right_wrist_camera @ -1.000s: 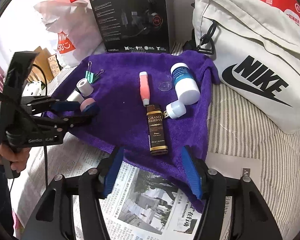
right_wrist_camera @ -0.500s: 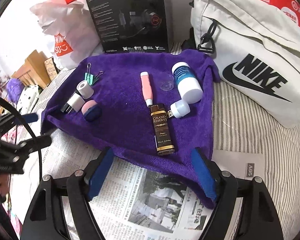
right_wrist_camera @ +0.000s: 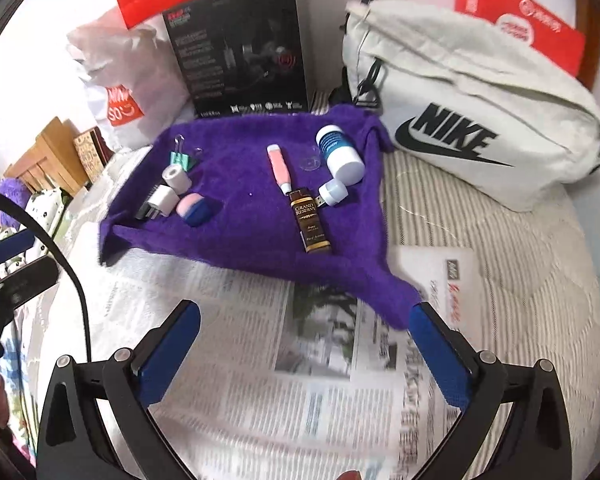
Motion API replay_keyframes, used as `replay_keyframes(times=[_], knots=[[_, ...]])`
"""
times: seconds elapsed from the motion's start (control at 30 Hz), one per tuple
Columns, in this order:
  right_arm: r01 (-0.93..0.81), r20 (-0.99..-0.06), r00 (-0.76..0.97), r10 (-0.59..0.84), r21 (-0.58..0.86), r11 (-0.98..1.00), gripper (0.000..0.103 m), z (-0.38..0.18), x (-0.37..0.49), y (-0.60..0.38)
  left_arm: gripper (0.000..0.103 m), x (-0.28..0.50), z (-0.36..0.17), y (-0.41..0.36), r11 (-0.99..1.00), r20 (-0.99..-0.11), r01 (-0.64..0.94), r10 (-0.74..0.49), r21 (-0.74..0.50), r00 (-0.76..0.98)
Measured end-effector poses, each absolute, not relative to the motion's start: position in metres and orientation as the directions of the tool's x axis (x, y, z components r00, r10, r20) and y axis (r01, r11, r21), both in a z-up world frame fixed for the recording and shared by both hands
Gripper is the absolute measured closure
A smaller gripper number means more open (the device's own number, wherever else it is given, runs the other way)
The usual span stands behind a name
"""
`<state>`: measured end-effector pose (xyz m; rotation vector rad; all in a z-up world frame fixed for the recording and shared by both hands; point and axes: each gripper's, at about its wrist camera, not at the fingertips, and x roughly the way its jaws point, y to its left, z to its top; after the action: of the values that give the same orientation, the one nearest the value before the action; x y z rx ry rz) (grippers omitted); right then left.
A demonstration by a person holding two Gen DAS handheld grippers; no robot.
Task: Organize rigid objects
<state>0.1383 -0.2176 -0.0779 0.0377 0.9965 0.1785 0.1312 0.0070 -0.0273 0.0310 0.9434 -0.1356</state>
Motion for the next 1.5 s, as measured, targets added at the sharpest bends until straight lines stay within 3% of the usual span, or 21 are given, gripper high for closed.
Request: replay_keyframes(times=[0.2,1.5], knots=[[-0.118,-0.810,0.561,0.168,0.123,0.985,0.000,-0.056,0.110,-0.227,0.010,0.119,-0.024,0.004,0.990,-0.802,0.110,-0.134,-0.085,0.582],[-0.080,-0.800,0.591,0.101,0.066,0.995,0.000,-0.043,0.088,-0.237,0.010,0.100,-0.017,-0.006,0.995,-0.816,0.098,-0.070,-0.016,0.573]])
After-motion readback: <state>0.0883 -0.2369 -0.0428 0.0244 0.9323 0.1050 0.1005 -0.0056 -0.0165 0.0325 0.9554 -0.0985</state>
